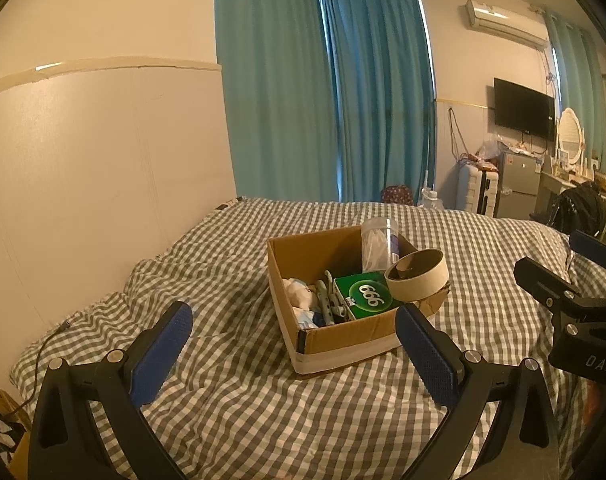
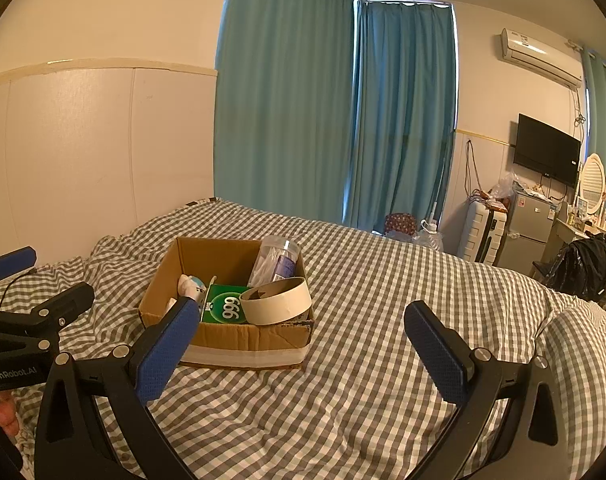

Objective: Organize objects

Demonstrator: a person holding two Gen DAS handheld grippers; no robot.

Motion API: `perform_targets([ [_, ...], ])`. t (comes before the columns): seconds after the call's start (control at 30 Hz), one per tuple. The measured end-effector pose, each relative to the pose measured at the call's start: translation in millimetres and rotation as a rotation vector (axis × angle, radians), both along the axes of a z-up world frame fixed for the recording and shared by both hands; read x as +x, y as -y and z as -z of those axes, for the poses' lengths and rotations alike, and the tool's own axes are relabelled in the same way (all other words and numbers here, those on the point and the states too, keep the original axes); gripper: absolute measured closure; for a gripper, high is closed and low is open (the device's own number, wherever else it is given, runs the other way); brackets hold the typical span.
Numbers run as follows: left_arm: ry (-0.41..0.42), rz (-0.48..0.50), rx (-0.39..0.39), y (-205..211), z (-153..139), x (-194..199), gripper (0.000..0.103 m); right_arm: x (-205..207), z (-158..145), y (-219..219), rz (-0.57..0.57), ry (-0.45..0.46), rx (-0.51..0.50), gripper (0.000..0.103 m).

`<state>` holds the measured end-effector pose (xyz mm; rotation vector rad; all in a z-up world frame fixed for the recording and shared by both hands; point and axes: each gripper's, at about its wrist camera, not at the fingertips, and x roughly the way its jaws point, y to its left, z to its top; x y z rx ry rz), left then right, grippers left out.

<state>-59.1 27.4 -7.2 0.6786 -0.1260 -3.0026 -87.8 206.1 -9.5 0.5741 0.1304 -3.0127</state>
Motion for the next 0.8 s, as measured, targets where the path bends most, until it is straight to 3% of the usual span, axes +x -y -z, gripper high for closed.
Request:
perform_targets([
  [0.8, 0.023, 0.000, 0.004, -0.7, 5.3, 1.2, 0.000, 5.0, 1.3, -3.3, -0.009, 0.008, 0.004, 0.000],
])
